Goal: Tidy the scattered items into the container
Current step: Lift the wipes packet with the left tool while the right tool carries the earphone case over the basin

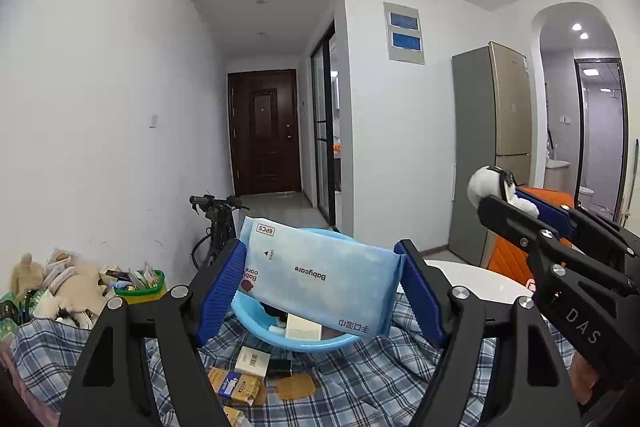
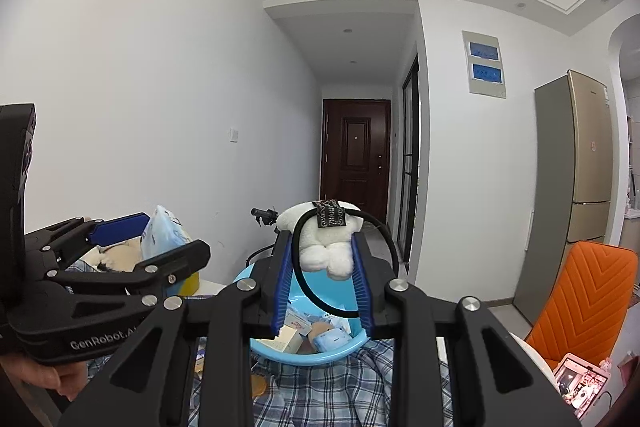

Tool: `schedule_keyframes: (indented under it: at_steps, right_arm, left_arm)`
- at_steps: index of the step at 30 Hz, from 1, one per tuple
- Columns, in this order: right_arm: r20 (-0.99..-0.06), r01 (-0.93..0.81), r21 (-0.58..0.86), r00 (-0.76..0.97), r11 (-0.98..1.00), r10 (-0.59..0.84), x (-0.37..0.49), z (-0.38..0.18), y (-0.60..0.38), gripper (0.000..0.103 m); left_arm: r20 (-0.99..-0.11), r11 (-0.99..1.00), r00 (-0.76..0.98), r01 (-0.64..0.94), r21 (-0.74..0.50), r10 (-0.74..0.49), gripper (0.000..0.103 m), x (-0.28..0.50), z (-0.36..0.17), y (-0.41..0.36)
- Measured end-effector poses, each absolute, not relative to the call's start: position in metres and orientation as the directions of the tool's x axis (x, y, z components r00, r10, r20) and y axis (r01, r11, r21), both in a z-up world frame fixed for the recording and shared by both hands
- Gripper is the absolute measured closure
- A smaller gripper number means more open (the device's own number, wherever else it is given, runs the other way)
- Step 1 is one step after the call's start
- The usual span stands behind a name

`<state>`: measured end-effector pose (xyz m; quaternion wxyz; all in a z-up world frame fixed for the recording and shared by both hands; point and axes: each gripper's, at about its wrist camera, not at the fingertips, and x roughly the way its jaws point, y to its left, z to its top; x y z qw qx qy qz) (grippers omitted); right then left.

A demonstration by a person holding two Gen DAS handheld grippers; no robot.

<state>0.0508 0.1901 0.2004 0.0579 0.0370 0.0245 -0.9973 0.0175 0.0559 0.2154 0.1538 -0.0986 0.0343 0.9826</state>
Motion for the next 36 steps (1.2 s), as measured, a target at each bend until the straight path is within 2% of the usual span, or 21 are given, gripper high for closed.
schedule_keyframes:
  at_steps: [9,12,16,20,21,25,28,31,36]
  right_arm:
    - [-0.093,0.104,-0.031,-0.991,-0.994,-0.100,0.028,0.199,0.198,0.076]
    - [-0.103,0.108,-0.024,-0.989,-0.994,-0.105,0.017,0.196,0.204,0.076]
    - [-0.117,0.109,-0.020,-0.987,-0.994,-0.106,-0.005,0.189,0.212,0.076]
    - [-0.183,0.224,0.134,-0.952,-0.965,-0.246,-0.055,0.182,0.235,0.077]
    - [-0.204,0.199,0.151,-0.952,-0.968,-0.228,-0.067,0.179,0.240,0.077]
    - [-0.226,0.115,0.080,-0.965,-0.990,-0.131,-0.104,0.174,0.242,0.077]
    - [-0.271,0.112,0.091,-0.953,-0.990,-0.133,-0.137,0.167,0.244,0.077]
    - [-0.272,0.130,0.062,-0.952,-0.990,-0.142,-0.157,0.160,0.239,0.077]
    - [-0.317,0.072,-0.021,-0.946,-0.997,-0.062,-0.187,0.146,0.232,0.077]
  left_arm:
    - [-0.210,-0.949,-0.931,-0.313,0.031,0.300,0.025,0.002,0.214,0.062]
    - [-0.185,-0.945,-0.931,-0.325,0.031,0.314,0.025,-0.007,0.210,0.066]
    - [-0.199,-0.933,-0.916,-0.360,0.026,0.348,0.025,-0.031,0.203,0.073]
    - [-0.209,-0.939,-0.922,-0.342,0.038,0.327,0.025,-0.076,0.191,0.078]
    - [-0.222,-0.940,-0.920,-0.339,0.030,0.324,0.025,-0.088,0.187,0.077]
    - [-0.276,-0.931,-0.891,-0.362,-0.044,0.360,0.025,-0.136,0.180,0.066]
    - [-0.332,-0.941,-0.882,-0.332,-0.064,0.334,0.025,-0.171,0.174,0.062]
    - [-0.363,-0.944,-0.873,-0.315,-0.093,0.327,0.025,-0.201,0.167,0.064]
    - [-0.357,-0.938,-0.880,-0.345,0.027,0.313,0.025,-0.242,0.155,0.081]
